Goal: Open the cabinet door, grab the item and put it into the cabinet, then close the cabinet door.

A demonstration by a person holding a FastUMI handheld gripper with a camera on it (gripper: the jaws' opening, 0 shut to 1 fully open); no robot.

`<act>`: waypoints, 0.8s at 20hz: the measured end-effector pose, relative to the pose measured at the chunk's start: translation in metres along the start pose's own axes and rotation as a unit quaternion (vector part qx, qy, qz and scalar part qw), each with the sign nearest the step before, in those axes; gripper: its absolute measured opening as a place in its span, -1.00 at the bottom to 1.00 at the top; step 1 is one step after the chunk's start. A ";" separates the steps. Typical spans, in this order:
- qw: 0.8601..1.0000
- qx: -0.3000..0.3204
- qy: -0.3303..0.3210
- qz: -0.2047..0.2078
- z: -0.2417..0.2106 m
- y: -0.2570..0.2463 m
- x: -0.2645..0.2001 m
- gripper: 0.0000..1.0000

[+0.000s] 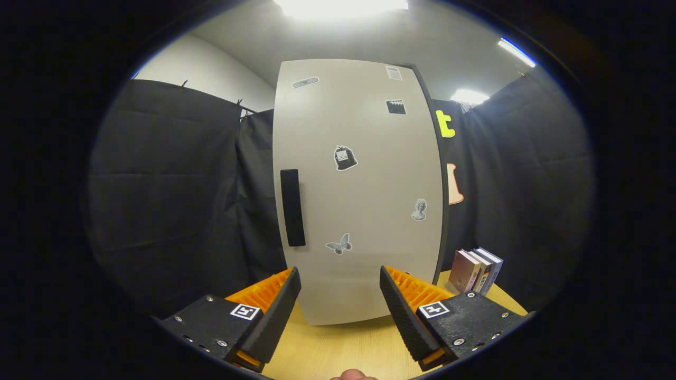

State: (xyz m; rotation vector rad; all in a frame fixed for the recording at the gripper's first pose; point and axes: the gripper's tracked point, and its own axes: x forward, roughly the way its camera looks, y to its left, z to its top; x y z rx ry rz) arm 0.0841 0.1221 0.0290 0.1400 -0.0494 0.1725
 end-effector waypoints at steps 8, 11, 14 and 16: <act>1.000 -0.006 -0.004 0.003 0.006 0.003 0.000 0.87; 1.000 -0.008 -0.005 0.005 0.007 0.005 0.000 0.87; 1.000 -0.010 -0.002 0.003 0.006 0.005 0.001 0.87; 1.000 -0.008 -0.004 0.002 0.008 0.005 0.000 0.87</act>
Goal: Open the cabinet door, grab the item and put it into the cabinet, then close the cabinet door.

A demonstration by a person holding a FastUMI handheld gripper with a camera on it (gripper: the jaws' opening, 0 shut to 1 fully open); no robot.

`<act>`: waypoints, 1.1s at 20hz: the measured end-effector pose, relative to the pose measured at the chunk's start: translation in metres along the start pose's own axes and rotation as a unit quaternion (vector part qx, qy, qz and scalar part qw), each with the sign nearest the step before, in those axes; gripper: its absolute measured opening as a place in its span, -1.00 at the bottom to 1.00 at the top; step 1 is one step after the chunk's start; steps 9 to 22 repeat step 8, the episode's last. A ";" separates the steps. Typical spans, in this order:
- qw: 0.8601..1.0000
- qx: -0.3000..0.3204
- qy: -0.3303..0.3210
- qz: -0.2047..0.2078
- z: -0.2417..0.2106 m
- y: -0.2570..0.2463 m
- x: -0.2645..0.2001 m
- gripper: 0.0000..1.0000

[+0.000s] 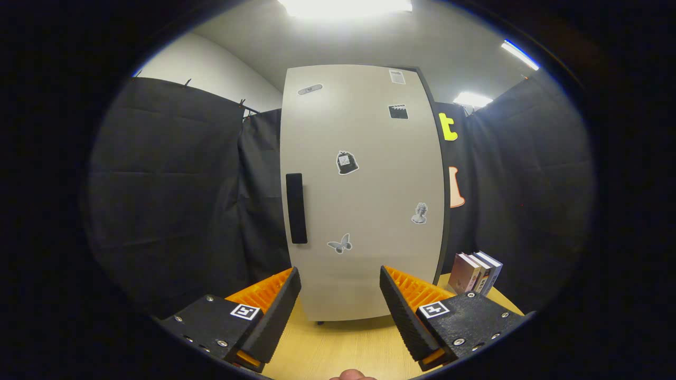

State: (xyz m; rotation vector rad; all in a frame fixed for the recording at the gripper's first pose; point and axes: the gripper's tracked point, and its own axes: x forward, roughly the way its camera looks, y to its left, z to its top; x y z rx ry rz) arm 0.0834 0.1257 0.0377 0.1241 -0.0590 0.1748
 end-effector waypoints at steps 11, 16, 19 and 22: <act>1.000 0.000 0.003 0.003 -0.001 0.003 -0.001 0.87; 1.000 0.000 0.003 0.003 -0.001 0.003 -0.001 0.87; 1.000 0.000 0.003 0.003 -0.001 0.003 -0.001 0.87; 1.000 0.000 0.003 0.003 -0.001 0.003 -0.001 0.87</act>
